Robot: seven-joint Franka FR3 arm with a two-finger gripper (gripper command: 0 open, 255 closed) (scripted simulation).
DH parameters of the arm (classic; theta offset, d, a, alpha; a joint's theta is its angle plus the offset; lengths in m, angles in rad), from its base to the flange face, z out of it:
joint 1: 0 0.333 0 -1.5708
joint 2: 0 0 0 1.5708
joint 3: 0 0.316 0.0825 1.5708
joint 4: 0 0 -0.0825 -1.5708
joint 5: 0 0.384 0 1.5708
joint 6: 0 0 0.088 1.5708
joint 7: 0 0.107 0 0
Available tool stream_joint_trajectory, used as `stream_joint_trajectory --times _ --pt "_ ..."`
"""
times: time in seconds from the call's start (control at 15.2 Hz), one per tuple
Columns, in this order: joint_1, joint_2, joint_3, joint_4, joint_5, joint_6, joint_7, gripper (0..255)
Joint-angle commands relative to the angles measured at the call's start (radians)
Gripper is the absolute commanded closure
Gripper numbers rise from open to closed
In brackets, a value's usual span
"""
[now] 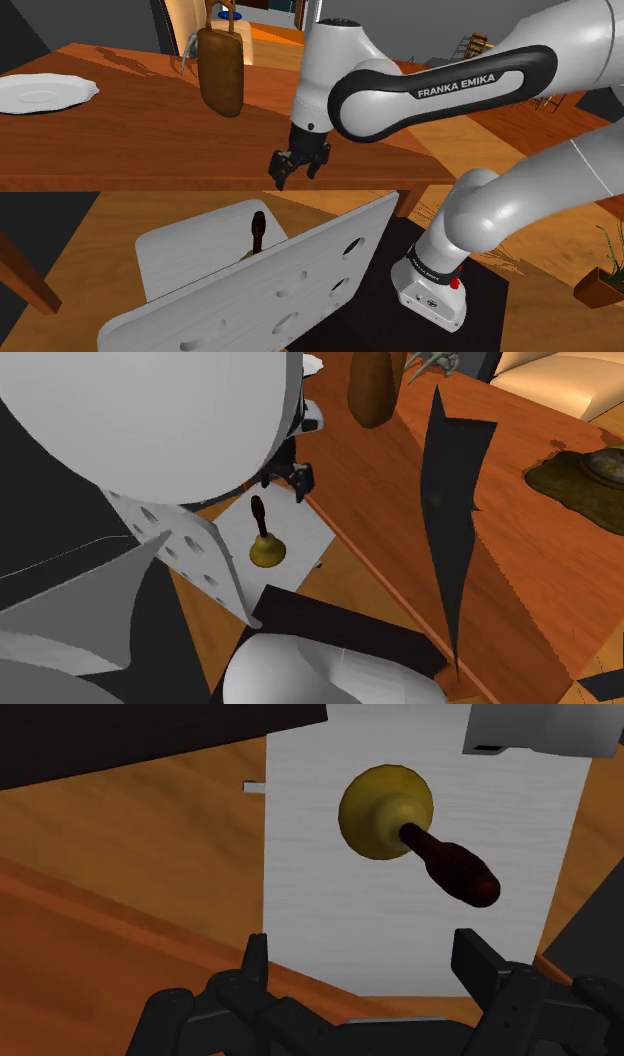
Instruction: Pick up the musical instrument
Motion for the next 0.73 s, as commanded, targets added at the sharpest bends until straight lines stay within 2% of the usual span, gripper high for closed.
stream_joint_trajectory --times 0.0,0.2,0.4,0.66 --pt "-0.004 0.057 0.049 0.016 0.000 0.055 0.061 0" --pt "-0.025 0.164 0.127 0.057 -0.030 0.138 0.160 0" --pt "-0.057 0.284 0.206 0.110 -0.099 0.213 0.279 0" --pt "-0.064 0.317 0.219 0.092 -0.120 0.260 0.298 0"
